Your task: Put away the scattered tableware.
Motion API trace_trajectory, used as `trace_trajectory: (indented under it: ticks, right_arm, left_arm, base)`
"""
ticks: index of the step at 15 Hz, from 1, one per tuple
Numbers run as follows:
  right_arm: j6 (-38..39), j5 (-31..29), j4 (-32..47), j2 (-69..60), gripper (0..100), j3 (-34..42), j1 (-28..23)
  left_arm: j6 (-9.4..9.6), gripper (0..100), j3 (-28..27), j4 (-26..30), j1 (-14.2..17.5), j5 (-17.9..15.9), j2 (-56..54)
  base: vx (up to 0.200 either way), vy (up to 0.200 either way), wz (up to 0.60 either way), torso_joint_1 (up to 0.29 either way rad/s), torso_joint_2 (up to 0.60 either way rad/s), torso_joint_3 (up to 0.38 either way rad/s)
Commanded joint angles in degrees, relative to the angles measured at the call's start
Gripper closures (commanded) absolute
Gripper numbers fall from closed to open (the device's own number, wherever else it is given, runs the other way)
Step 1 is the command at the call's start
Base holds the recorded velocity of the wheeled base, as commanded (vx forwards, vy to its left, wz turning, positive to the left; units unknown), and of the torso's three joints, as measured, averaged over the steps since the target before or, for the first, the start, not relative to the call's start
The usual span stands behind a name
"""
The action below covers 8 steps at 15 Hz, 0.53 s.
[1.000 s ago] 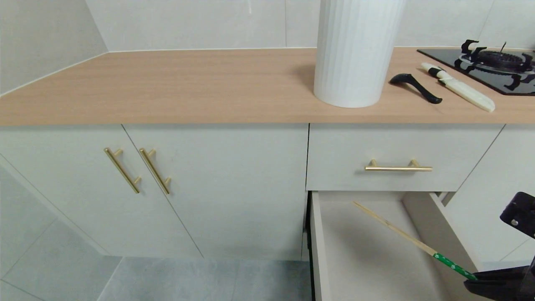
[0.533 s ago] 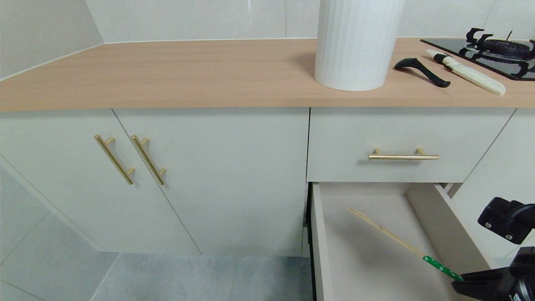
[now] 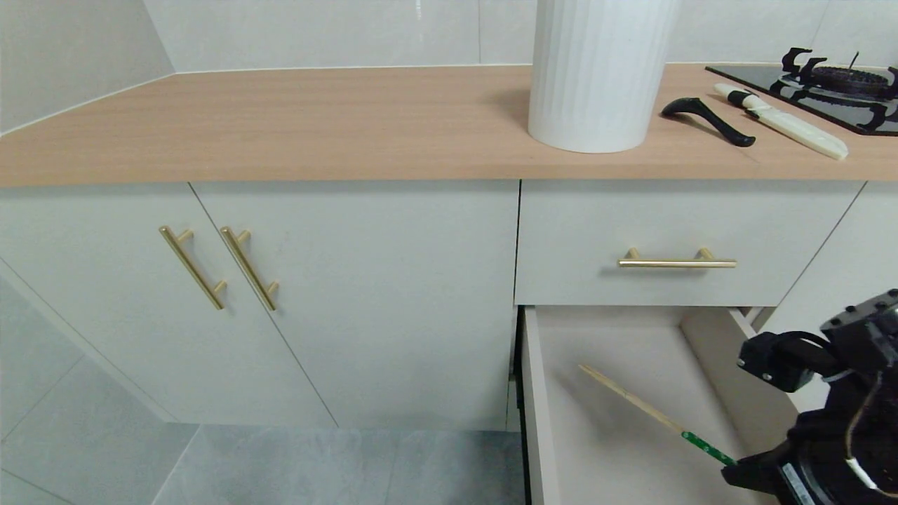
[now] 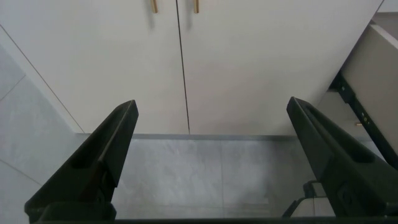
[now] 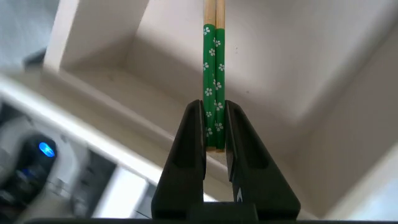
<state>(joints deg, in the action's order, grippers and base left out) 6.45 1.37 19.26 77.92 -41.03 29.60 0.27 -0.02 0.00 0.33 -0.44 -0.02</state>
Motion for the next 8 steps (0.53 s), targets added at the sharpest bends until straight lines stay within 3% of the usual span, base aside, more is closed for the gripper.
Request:
trace_trajectory:
  ticks: [1, 4, 8]
  right_arm:
    - [6.6, 0.0, -1.5, 10.9, 100, -3.5, 1.2]
    - [13.1, -0.8, -8.2, 18.4, 100, -3.8, 1.5]
    - [15.1, -2.3, -14.5, 25.8, 100, -2.9, 1.6]
  left_arm:
    - [0.00, 0, 0.0, 0.0, 0.0, 0.0, 0.0]
    - [0.00, 0, 0.0, 0.0, 0.0, 0.0, 0.0]
    - [0.00, 0, 0.0, 0.0, 0.0, 0.0, 0.0]
  base:
    - [0.000, 0.000, 0.00, 0.000, 0.00, 0.000]
    - [0.000, 0.000, 0.00, 0.000, 0.00, 0.000]
    - [0.000, 0.000, 0.00, 0.000, 0.00, 0.000]
